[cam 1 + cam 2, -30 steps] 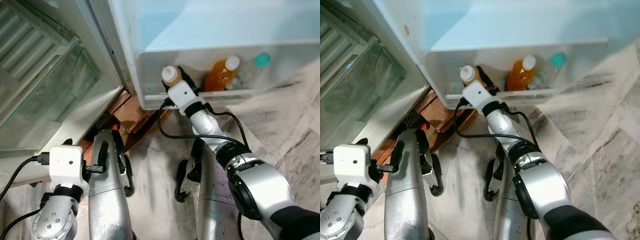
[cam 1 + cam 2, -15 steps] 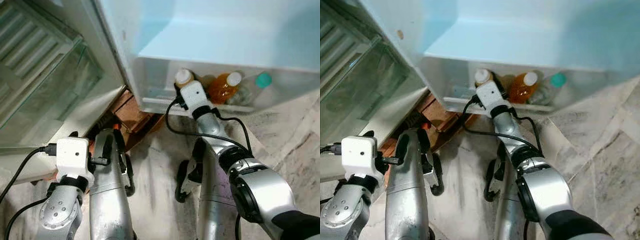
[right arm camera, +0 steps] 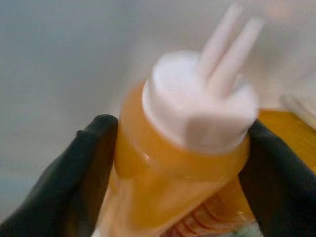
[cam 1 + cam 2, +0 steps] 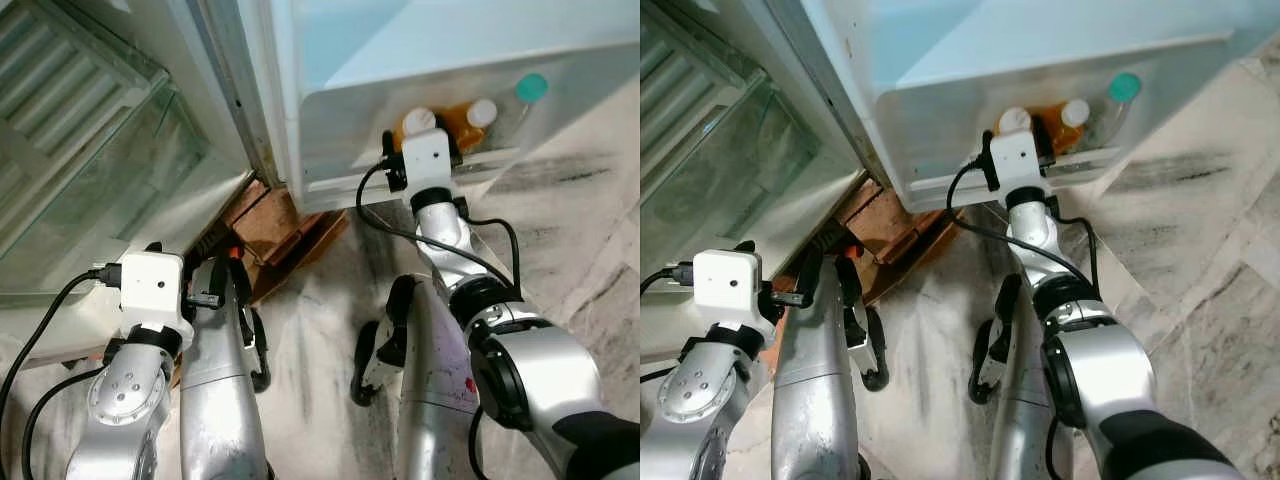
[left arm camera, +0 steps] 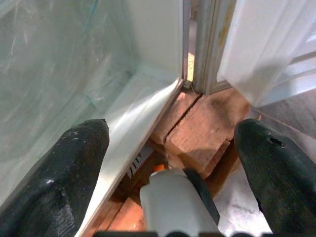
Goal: Restocking fridge
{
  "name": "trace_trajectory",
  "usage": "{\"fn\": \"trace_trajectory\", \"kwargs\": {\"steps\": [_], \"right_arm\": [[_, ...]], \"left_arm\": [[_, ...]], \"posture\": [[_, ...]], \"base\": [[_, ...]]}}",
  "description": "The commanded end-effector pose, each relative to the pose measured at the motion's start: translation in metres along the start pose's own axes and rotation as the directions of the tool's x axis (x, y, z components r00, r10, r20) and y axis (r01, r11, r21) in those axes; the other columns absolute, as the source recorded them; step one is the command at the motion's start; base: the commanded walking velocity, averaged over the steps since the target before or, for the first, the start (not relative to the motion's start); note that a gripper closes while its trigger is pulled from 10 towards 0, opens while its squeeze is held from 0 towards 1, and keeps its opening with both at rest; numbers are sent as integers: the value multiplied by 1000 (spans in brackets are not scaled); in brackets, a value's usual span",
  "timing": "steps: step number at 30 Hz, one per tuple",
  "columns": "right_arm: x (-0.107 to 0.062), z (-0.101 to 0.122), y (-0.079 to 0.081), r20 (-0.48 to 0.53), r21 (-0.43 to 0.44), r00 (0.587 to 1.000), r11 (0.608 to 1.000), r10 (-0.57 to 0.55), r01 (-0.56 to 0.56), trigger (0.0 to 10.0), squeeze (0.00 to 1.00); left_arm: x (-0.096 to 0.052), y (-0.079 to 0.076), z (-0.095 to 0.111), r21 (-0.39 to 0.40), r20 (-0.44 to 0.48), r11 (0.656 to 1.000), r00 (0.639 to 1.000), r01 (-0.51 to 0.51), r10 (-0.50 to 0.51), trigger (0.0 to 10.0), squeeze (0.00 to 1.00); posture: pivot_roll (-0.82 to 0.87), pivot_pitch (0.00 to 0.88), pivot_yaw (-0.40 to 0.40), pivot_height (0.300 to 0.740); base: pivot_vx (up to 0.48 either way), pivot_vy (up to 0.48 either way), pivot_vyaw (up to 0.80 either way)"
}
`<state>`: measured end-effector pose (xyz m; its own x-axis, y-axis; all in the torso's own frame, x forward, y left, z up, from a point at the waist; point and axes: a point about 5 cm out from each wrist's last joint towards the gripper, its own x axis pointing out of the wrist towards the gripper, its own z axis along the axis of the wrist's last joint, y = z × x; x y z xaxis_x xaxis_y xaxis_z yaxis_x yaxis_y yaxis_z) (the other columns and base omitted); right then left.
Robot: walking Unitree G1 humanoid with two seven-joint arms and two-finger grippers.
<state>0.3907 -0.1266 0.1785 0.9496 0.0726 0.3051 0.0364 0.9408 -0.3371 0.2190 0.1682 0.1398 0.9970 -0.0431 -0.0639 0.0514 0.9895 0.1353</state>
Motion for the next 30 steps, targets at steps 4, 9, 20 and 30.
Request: {"fn": "trace_trajectory", "kwargs": {"steps": [4,9,20,30], "right_arm": [[5,4,-3,-2,-9,1000,1000,11,-11,10000,1000],[10,11,-3,10,-23,1000,999,24,-24,10000,1000],[17,18,0,-7,51,997,995,81,-81,10000,1000],[-4,-16,13,-169,270,969,954,183,-133,10000,0]], "left_arm": [[6,0,-8,5,-19,1000,1000,4,-4,10000,0],[17,1,-8,18,2,1000,1000,7,-7,10000,0],[41,4,-7,16,50,1000,999,8,-8,10000,0],[67,6,-14,7,62,1000,998,10,-10,10000,0]], "posture": [[214,350,-12,539],[206,307,-16,539],[153,182,-25,539],[63,49,-6,539]], "base": [[0,0,0],[0,0,0],[0,0,0],[0,0,0]]}}
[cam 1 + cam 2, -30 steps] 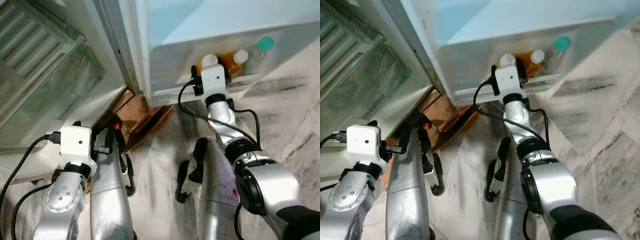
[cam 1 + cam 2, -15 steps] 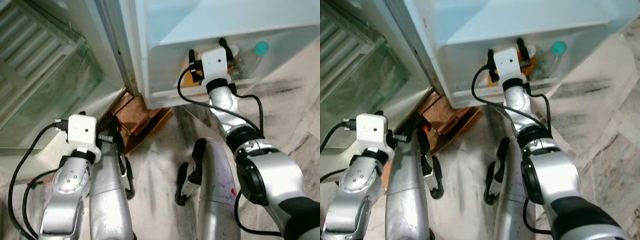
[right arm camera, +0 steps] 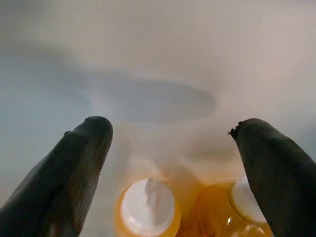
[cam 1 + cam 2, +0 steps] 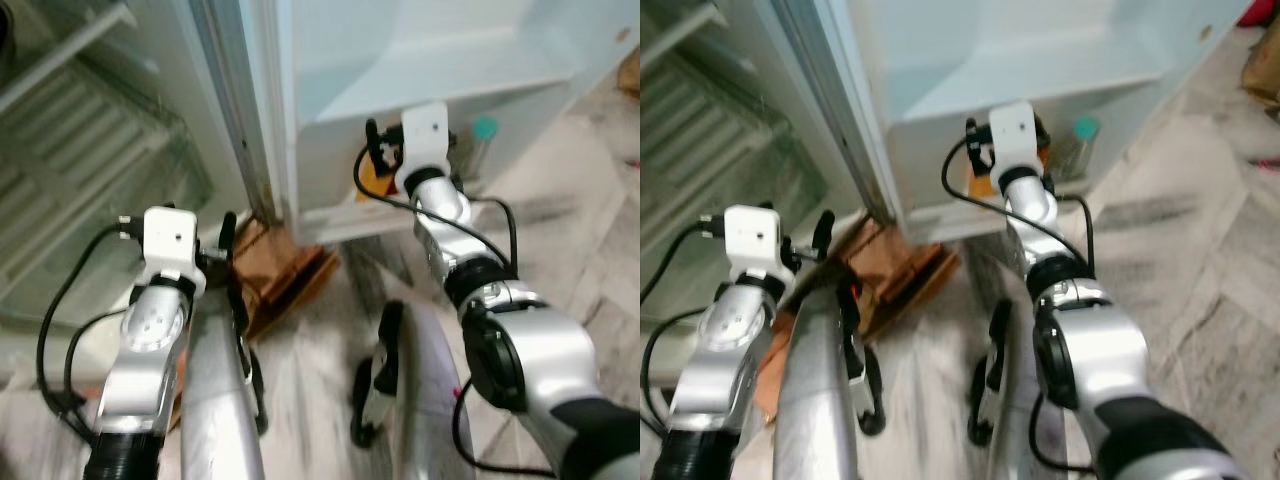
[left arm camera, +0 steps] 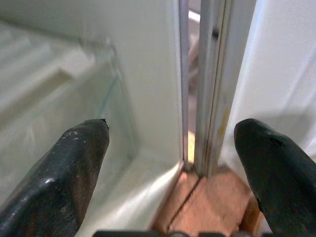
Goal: Restocking fridge
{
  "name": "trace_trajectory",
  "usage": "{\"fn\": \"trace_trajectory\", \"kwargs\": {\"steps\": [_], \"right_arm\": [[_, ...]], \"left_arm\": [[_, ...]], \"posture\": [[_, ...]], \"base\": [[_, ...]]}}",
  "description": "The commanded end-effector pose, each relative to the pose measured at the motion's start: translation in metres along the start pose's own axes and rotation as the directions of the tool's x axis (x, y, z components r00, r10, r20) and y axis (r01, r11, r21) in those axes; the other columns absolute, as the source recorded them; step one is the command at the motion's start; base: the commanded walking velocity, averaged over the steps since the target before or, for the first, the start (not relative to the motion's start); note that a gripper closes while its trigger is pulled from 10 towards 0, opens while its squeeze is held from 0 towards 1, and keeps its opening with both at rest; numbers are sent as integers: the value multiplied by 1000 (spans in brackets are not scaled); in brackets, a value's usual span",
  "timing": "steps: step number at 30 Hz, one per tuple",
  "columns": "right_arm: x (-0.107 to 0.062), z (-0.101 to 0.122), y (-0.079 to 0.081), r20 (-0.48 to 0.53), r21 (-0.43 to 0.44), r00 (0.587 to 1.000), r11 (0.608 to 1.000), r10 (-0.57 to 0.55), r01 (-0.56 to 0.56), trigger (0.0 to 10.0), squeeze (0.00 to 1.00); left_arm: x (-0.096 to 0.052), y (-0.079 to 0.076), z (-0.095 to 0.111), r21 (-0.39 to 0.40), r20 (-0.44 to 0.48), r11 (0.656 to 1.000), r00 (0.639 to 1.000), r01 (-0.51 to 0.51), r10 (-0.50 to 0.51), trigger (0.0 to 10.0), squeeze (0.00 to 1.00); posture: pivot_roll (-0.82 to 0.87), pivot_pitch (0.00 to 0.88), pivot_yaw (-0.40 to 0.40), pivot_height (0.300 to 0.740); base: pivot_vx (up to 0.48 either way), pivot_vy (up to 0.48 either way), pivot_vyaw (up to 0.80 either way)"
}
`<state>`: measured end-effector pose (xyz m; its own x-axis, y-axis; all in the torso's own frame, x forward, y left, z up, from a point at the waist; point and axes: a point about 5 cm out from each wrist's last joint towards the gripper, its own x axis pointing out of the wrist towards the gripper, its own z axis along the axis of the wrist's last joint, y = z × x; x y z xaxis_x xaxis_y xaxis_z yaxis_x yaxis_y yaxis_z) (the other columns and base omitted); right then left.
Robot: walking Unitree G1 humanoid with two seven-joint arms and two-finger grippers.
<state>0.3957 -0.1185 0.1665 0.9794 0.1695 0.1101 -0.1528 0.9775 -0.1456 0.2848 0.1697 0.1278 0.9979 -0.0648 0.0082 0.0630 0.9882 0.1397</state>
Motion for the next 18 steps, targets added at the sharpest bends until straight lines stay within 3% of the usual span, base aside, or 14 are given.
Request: {"fn": "trace_trajectory", "kwargs": {"steps": [1,4,9,11,16,17,18], "right_arm": [[-4,-8,1,-24,27,1000,999,21,-20,10000,0],[-18,-19,-2,17,11,999,999,43,-43,10000,0],[-38,-38,-15,6,39,1000,999,-20,20,10000,0],[-57,-53,-25,-7,55,997,996,-76,77,10000,0],[-70,-61,-30,-20,76,997,994,-79,80,10000,0],[-83,-64,-31,-1,53,998,997,-62,62,10000,0],[-83,-64,-31,-1,53,998,997,-62,62,10000,0]], "left_arm": [[0,3,-6,2,-13,1000,1000,-2,2,10000,0],[4,8,-10,10,-8,1000,1000,-6,6,10000,0],[9,12,-12,6,4,1000,1000,-23,23,10000,0],[9,16,-11,7,29,999,998,-52,52,10000,0],[11,21,-10,12,50,997,996,-79,78,10000,0],[8,25,-9,11,59,995,993,-102,102,10000,0],[8,25,-9,11,59,995,993,-102,102,10000,0]], "posture": [[63,49,-6,539],[35,15,-3,539],[26,0,-10,539],[27,0,-17,539],[20,0,-16,539],[11,0,-16,539],[11,0,-16,539]], "base": [[0,0,0],[0,0,0],[0,0,0],[0,0,0],[0,0,0],[0,0,0],[0,0,0]]}}
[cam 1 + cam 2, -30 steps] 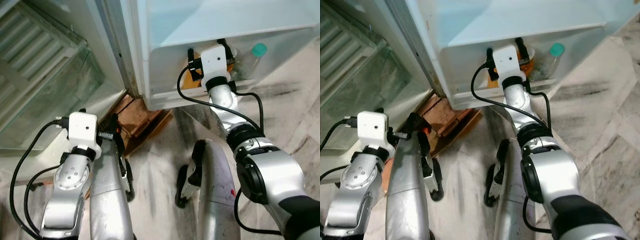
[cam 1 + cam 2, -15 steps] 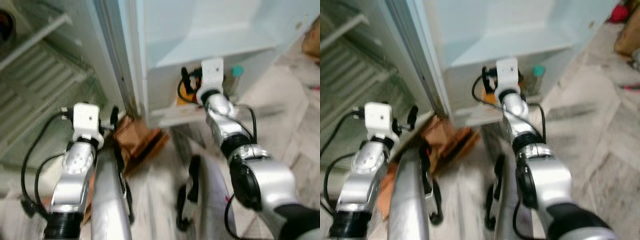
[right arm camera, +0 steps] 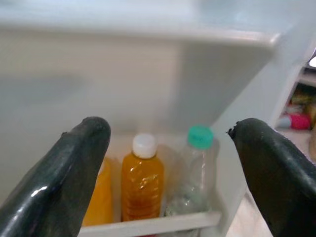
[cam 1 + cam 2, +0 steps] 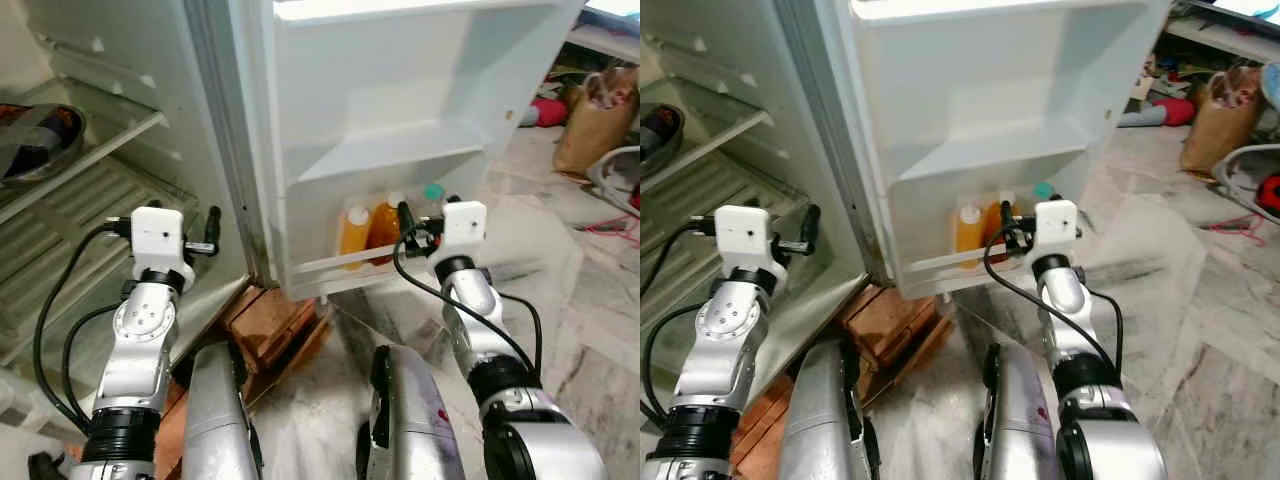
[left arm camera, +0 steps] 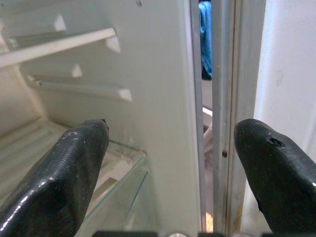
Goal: Restocking fridge
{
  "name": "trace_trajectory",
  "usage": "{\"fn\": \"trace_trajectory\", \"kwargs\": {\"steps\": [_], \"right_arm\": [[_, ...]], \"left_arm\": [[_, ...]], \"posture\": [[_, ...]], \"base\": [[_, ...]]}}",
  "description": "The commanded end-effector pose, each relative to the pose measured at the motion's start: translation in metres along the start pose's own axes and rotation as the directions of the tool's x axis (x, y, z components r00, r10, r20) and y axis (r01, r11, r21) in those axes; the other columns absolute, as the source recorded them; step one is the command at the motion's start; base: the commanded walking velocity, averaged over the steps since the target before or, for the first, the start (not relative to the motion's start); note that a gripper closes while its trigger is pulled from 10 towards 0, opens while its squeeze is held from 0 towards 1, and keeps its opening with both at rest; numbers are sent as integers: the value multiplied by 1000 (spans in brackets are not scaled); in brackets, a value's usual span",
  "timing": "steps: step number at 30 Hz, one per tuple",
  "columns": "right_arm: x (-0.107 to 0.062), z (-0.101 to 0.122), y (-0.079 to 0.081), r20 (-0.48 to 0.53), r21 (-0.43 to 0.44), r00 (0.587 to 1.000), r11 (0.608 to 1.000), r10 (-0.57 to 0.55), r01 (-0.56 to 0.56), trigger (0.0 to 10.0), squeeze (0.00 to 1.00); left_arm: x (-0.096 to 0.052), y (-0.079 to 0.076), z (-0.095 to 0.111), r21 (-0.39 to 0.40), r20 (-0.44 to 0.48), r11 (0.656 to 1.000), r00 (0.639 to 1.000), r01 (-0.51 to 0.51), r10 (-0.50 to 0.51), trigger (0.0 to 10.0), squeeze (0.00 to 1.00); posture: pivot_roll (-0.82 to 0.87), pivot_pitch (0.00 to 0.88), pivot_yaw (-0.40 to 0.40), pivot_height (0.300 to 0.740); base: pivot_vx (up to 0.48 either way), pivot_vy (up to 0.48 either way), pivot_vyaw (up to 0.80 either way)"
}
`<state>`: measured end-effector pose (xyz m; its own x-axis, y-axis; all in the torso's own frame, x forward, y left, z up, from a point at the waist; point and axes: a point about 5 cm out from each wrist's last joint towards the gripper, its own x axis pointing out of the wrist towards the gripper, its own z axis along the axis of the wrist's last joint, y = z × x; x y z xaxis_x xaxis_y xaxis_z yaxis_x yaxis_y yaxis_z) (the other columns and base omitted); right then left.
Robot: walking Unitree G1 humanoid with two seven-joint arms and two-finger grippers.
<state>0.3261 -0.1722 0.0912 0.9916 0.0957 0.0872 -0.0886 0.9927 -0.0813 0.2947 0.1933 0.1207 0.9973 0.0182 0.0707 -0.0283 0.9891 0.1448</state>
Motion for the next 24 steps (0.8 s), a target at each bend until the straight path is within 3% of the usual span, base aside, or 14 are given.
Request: {"fn": "trace_trajectory", "kwargs": {"steps": [1,8,13,14,16,20,24], "right_arm": [[-3,8,-1,40,-14,999,1000,13,-12,10000,0],[-25,2,-16,15,-15,999,999,-40,40,10000,0],[-41,12,-11,16,-75,998,995,61,-60,10000,0],[-44,12,-9,-1,-44,998,997,69,-69,10000,0],[-52,11,-7,-22,12,997,998,68,-68,10000,0],[-69,5,-1,-38,0,999,1000,8,-8,10000,0],[-71,7,6,-24,7,1000,1000,-5,5,10000,0]], "left_arm": [[-2,4,1,5,12,1000,1000,-19,19,10000,0],[-27,8,-11,19,-3,999,999,-42,42,10000,0],[-42,5,-20,24,-25,999,999,-29,30,10000,0],[-43,4,-20,25,-25,999,999,-25,26,10000,0],[-45,5,-19,31,-21,999,999,-27,27,10000,0],[-51,12,-13,33,7,996,997,-80,79,10000,0],[-52,17,-8,45,24,993,994,-105,104,10000,0]], "posture": [[9,0,-15,539],[-11,0,-9,539],[-25,0,-7,539],[-23,0,-11,539],[-16,0,-26,539],[26,0,-56,539],[26,0,-53,539]], "base": [[0,0,0],[0,0,0],[0,0,0],[0,0,0],[0,0,0],[0,0,0],[0,0,0]]}}
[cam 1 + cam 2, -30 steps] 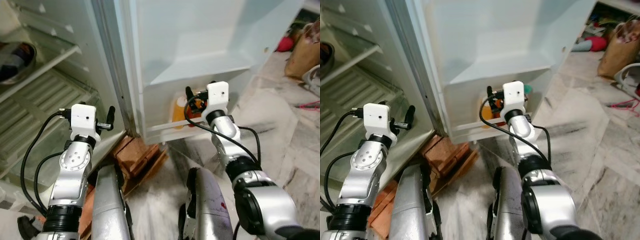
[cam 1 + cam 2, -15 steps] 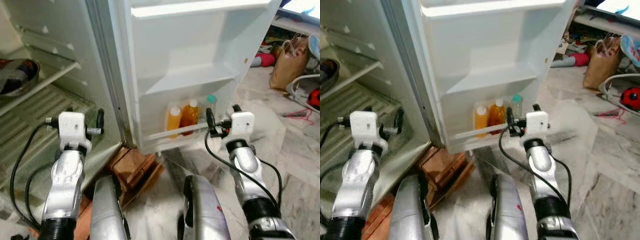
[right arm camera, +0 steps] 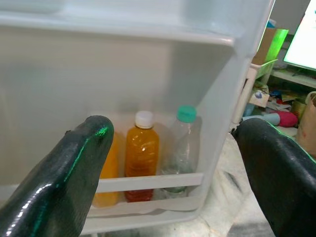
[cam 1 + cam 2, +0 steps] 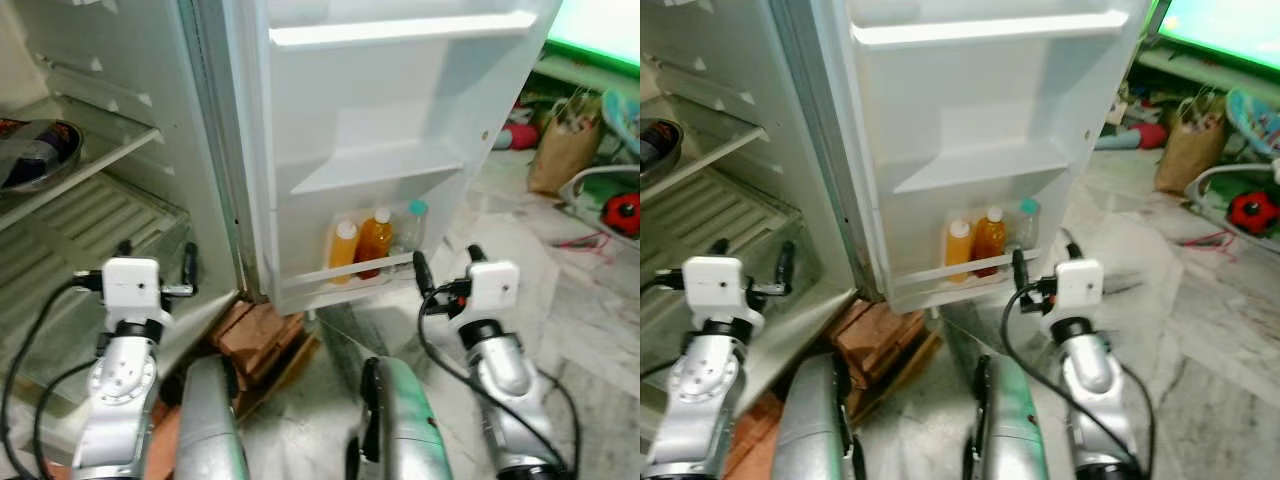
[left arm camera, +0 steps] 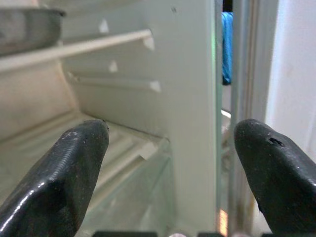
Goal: Restocking fridge
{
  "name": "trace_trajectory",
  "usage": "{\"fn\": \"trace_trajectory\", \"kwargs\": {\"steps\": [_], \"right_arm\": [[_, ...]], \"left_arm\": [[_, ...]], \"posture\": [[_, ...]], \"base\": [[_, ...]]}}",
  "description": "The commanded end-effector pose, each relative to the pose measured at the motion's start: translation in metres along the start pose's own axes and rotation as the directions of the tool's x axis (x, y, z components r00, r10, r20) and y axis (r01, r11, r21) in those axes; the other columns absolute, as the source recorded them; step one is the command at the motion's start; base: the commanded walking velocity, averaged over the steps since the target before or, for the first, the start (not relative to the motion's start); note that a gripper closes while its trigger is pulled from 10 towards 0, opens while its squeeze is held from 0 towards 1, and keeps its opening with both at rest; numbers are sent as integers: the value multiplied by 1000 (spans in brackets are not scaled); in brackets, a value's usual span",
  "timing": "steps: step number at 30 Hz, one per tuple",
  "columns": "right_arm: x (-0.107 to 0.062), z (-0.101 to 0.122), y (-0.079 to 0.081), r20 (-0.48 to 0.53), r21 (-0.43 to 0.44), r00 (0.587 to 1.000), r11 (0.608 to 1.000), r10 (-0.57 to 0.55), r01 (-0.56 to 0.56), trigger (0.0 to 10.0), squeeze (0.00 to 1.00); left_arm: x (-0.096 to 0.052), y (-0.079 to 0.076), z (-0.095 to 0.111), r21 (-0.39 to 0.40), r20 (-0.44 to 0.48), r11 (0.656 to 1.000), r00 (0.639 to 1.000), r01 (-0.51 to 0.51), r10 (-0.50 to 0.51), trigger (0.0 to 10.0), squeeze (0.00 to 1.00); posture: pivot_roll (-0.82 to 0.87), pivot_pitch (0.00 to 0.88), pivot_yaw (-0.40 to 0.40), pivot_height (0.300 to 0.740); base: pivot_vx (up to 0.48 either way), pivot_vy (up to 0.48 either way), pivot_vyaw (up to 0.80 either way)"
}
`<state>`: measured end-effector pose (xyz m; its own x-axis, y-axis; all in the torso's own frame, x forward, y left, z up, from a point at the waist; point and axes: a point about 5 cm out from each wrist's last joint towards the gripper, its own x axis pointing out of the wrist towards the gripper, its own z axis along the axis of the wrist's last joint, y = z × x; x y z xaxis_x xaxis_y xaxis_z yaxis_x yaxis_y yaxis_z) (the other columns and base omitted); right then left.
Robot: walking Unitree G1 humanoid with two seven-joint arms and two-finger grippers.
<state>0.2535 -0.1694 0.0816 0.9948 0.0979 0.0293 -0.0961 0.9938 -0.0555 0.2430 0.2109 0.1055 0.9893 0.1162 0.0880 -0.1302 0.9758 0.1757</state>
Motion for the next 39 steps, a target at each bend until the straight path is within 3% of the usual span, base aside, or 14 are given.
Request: {"fn": "trace_trajectory", "kwargs": {"steps": [1,7,14,27,39], "right_arm": [[7,16,2,60,-32,998,999,20,-18,10000,0],[23,32,1,102,32,994,999,-24,21,10000,0],[17,26,-1,61,47,996,997,-63,60,10000,0],[28,36,-3,84,40,994,997,-65,62,10000,0],[31,35,-1,81,43,995,998,-57,54,10000,0]], "left_arm": [[2,1,6,7,21,1000,1000,-2,2,10000,0],[-3,4,4,3,-1,1000,1000,0,0,10000,0],[-16,1,-4,-7,-50,1000,999,-7,6,10000,0],[-1,-7,4,-21,-19,1000,1000,16,-16,10000,0],[1,-13,4,-29,-17,999,999,26,-27,10000,0]], "posture": [[39,0,-56,539],[44,0,-59,559],[47,11,-66,594],[37,2,-67,679],[32,4,-66,740]], "base": [[0,0,0],[0,0,0],[0,0,0],[0,0,0],[0,0,0]]}}
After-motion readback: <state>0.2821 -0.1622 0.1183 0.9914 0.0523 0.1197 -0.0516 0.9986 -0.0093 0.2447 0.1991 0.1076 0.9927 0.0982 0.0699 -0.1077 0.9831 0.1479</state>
